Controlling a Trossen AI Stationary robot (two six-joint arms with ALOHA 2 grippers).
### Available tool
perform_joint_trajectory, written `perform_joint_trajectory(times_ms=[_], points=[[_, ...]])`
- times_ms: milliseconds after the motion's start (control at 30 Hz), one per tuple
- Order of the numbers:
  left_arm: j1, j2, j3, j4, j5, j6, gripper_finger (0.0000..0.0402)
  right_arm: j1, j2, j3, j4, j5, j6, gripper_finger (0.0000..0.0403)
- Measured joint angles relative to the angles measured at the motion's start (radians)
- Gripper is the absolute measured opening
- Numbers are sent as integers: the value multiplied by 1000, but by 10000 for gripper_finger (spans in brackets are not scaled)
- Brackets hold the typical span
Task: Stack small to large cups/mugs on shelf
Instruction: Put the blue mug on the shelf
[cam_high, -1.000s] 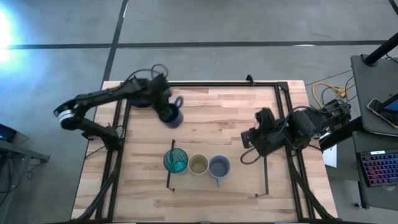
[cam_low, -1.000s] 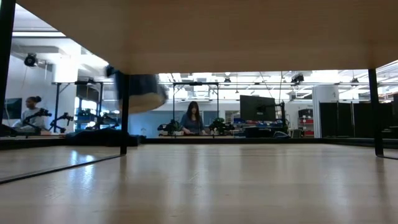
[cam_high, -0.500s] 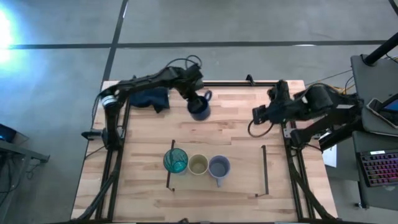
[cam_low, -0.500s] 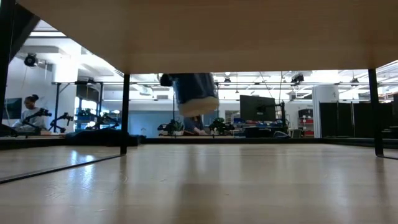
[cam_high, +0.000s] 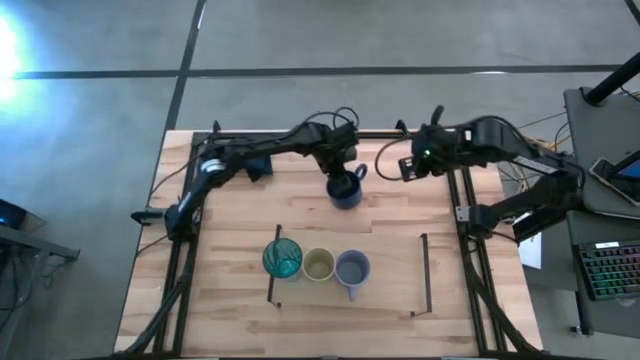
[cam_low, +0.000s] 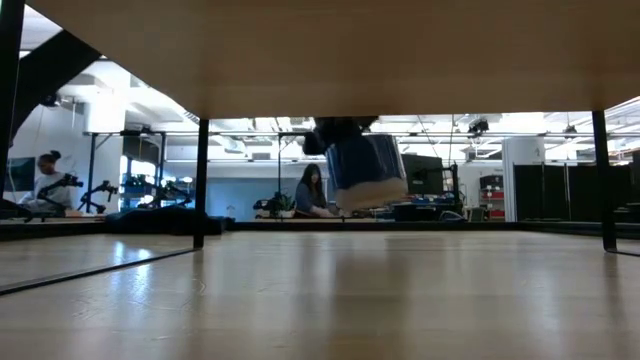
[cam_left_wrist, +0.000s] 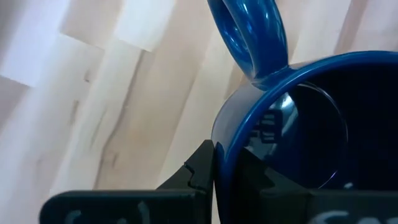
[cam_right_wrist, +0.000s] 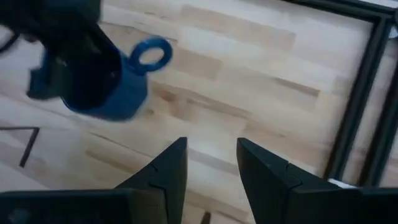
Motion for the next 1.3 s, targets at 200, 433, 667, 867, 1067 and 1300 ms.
perform_joint_trajectory(times_ms=[200,433,667,867,1067,1300], points=[[-12,81,23,-16,-23,63,12,-69,-1,-42,116,-23,7,132],[-21,86,55,37,-22,128,13,-71,0,-56,149,-24,57,132],[-45,66,54,113,-15,132,28,-71,0,-100,163,-36,77,132],[-61,67,39,117,-15,130,77,-71,0,-113,164,-36,84,132],[-63,65,26,132,-21,102,105,-71,0,-113,163,-32,83,132],[-66,66,12,142,-18,79,107,-70,0,-113,163,-38,52,132]])
